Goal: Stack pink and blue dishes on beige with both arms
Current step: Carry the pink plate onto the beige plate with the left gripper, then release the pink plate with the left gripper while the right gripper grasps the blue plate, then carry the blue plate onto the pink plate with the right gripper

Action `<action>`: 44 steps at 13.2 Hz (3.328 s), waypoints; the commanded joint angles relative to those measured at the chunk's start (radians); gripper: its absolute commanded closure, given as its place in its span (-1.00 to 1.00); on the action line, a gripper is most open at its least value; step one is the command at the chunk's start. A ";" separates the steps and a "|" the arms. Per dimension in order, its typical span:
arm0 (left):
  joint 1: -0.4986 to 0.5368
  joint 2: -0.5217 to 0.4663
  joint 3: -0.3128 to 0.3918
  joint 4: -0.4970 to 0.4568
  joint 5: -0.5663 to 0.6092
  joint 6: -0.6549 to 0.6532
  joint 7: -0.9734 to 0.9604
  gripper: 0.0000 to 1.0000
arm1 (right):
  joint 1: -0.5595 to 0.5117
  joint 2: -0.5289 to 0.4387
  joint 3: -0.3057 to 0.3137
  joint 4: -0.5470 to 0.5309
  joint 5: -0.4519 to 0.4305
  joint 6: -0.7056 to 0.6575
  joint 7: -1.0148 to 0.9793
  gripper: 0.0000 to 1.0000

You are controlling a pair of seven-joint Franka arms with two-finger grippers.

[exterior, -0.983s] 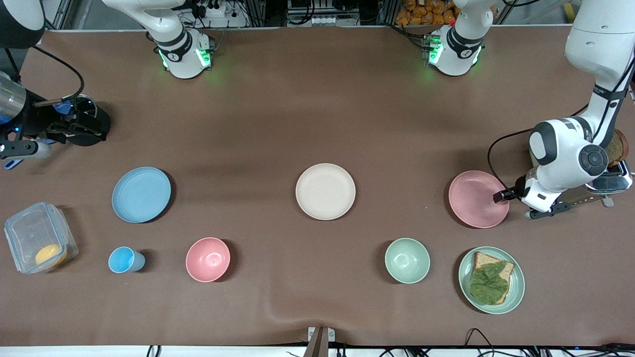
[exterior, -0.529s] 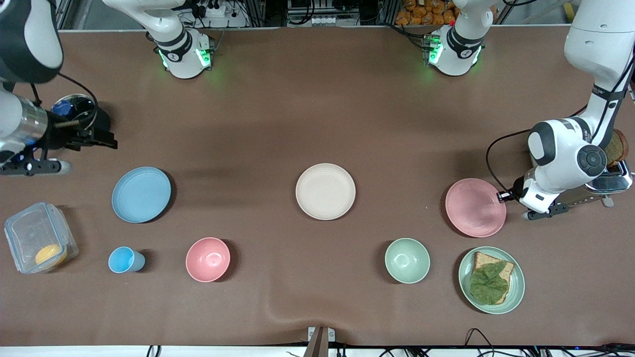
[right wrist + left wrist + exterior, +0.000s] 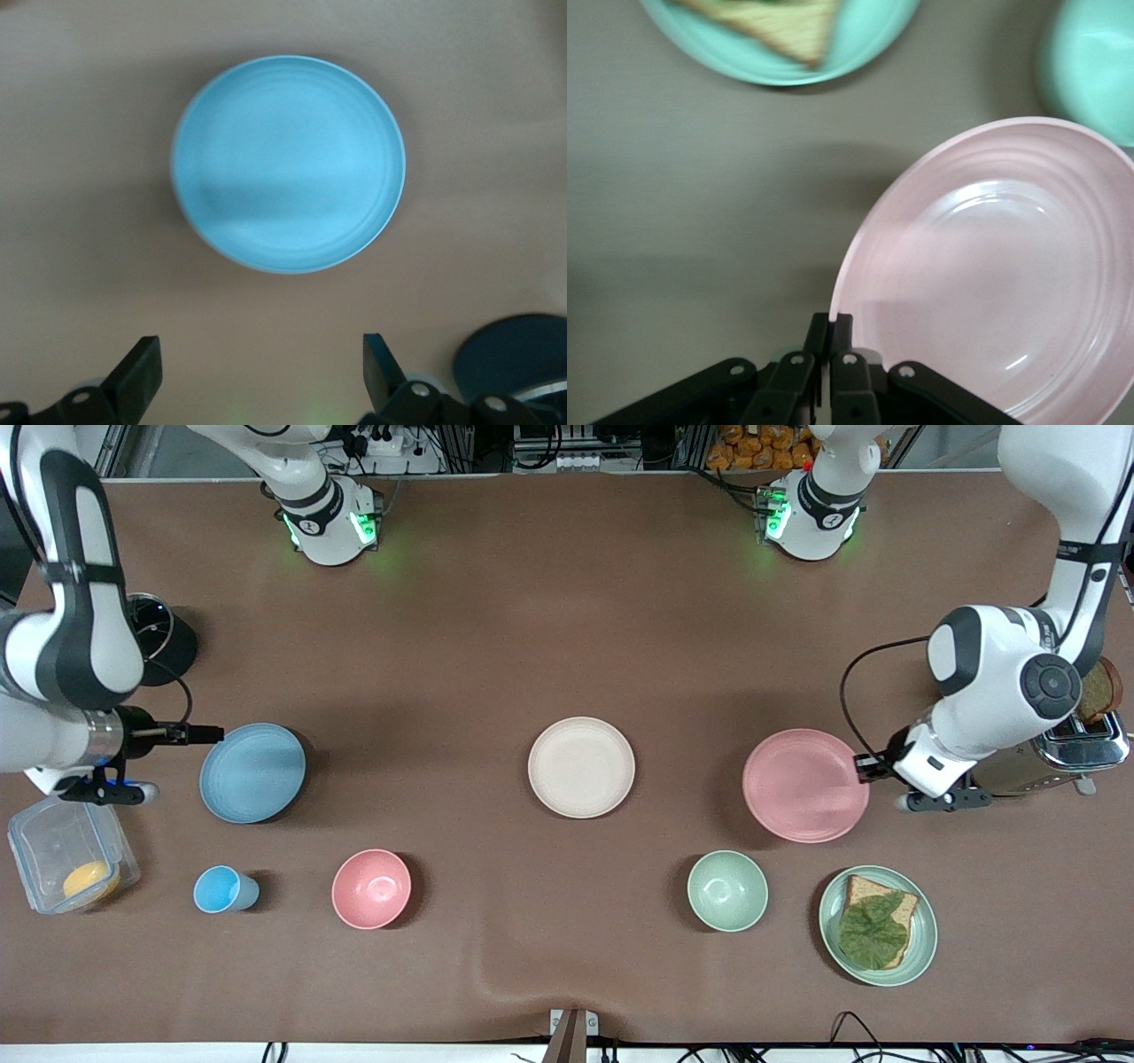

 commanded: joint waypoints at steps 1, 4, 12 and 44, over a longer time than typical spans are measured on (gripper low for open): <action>-0.022 0.015 -0.093 0.037 -0.040 -0.026 -0.087 1.00 | -0.077 0.020 0.014 -0.090 -0.009 0.158 -0.096 -1.00; -0.158 0.087 -0.137 0.087 -0.033 -0.020 -0.263 1.00 | -0.117 0.095 0.014 -0.105 -0.009 0.296 -0.151 -1.00; -0.384 0.338 -0.128 0.225 0.189 0.069 -0.633 1.00 | -0.122 0.233 0.015 -0.103 0.003 0.407 -0.156 -0.28; -0.235 -0.260 0.282 0.465 0.034 -0.722 -0.003 -1.00 | 0.269 0.066 0.075 -0.009 0.528 0.132 0.090 1.00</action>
